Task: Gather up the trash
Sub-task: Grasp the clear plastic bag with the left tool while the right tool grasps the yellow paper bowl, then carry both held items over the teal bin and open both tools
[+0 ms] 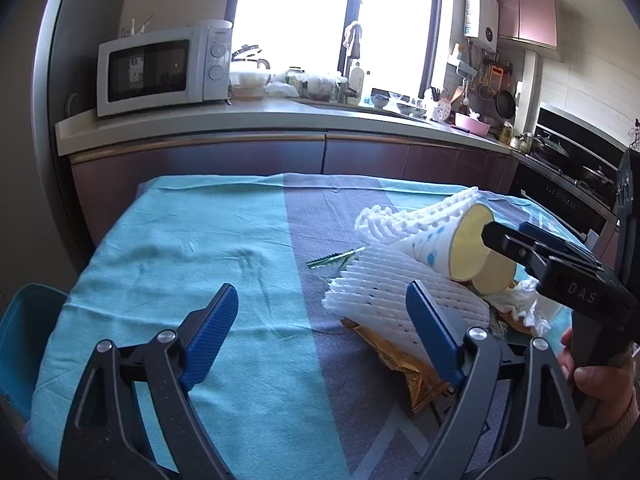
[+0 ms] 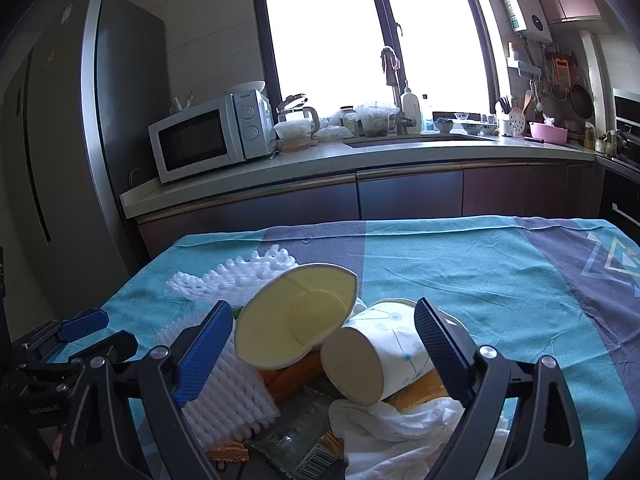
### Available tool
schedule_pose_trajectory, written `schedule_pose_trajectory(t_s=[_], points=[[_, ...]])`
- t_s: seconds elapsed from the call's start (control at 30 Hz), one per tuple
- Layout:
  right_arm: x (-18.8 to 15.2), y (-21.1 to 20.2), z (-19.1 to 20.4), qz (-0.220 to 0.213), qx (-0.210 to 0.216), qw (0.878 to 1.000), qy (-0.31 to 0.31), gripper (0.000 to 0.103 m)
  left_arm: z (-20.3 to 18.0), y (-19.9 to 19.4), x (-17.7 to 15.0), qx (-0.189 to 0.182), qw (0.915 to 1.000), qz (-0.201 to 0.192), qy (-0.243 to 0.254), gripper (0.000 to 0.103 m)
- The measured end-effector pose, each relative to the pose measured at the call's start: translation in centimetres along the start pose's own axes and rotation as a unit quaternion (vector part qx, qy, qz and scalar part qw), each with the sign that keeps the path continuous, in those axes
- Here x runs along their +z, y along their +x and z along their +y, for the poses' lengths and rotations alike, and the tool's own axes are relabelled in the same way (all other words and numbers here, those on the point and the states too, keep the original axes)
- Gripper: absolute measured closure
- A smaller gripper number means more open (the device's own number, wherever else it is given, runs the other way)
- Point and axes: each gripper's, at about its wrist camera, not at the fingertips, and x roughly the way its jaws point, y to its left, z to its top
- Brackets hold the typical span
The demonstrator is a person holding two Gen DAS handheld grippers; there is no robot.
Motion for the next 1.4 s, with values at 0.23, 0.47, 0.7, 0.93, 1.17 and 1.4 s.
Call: schedule_pose_trajectory(t_s=[0.23,0.47,0.7,0.93,1.17,1.4], points=[[0.3,1.5,-0.8,0.027,0.015,0.999,0.011,0.04,0.3,3.5,-0.1,-0.066,0.9957,0.056,-0.031,0.035],[0.4,1.8,-1.3,0.034,0.042,0.998,0.023,0.067,0.1,5.8,-0.4,-0.086,0.9928,0.077,-0.033,0.056],[0.5,1.4,-1.9,0.033,0.07,0.996,0.047,0.092,-0.3,5.1,-0.2,-0.094,0.9925,0.072,-0.03,0.082],[0.7,0.1,-2.1,0.016,0.092,0.994,0.06,0.099,0.1,3.0,0.4,-0.103,0.9927,0.055,-0.03,0.089],[1.2,-1.5,-2.1,0.003,0.106,0.992,0.066,0.1,1.9,0.6,0.7,-0.1,0.9936,0.033,-0.041,0.09],[1.8,-3.8,-0.9,-0.017,0.131,0.99,0.049,0.1,4.1,-2.1,1.1,-0.087,0.9947,0.012,-0.053,0.09]])
